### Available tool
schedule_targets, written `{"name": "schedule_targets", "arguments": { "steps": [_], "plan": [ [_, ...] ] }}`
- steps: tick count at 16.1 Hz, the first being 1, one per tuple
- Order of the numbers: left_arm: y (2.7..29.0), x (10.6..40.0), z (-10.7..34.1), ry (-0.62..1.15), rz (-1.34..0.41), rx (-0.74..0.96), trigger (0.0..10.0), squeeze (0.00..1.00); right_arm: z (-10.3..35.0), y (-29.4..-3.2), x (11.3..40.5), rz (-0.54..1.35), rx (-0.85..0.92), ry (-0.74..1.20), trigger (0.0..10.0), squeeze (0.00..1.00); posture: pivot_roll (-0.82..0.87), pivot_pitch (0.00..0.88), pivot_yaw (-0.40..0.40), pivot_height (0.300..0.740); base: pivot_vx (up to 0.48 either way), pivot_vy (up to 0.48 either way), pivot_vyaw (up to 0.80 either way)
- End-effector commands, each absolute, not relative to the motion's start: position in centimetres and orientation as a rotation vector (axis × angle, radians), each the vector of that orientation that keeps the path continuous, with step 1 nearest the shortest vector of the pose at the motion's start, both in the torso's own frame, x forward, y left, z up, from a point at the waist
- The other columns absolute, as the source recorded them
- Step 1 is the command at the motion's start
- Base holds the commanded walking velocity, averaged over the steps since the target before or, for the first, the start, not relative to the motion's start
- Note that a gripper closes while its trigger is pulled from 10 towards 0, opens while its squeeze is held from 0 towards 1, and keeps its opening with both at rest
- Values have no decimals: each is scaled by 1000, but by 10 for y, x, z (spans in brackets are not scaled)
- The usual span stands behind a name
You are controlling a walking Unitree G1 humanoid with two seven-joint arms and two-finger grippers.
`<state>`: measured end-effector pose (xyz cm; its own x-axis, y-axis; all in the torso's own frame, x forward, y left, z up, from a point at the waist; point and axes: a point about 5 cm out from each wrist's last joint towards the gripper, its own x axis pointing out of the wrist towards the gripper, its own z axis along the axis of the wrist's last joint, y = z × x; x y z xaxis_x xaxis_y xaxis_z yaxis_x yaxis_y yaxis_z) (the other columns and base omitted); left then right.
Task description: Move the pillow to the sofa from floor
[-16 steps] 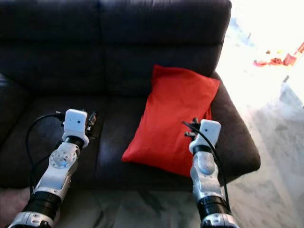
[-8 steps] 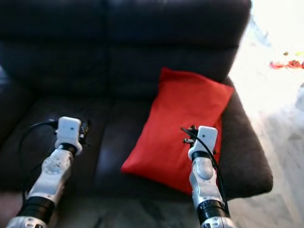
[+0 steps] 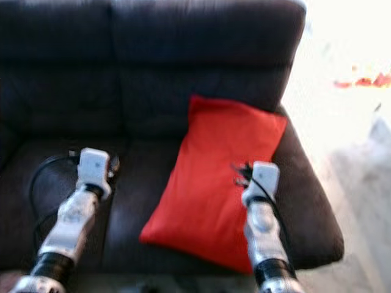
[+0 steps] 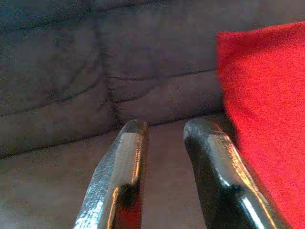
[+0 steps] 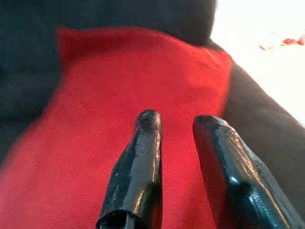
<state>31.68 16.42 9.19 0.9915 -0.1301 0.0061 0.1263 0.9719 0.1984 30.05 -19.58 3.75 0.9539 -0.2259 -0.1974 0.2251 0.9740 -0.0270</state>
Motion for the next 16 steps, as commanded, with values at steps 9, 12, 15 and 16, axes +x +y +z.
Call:
{"name": "schedule_targets", "arguments": {
  "steps": [9, 12, 15, 16],
  "plan": [
    [166, 313, 77, 75, -195, 217, 10000, 0, -36, -215, 242, -354, 114, 648, 10000, 0, 50, 60, -16, 740, 0, 0, 0],
    [166, 314, 76, 81, -200, 216, 10000, 0, -36, -210, 245, -317, 168, 645, 10000, 1000, 50, 58, -13, 740, 0, 0, 0],
    [165, 314, 75, 93, -209, 216, 10000, 0, -34, -211, 248, -302, 134, 646, 10000, 992, 51, 57, -14, 740, 0, 0, 0],
    [164, 313, 74, 97, -214, 214, 10000, 0, -33, -211, 249, -285, 130, 641, 10000, 678, 51, 57, -15, 740, 0, 0, 0]
  ]
}}
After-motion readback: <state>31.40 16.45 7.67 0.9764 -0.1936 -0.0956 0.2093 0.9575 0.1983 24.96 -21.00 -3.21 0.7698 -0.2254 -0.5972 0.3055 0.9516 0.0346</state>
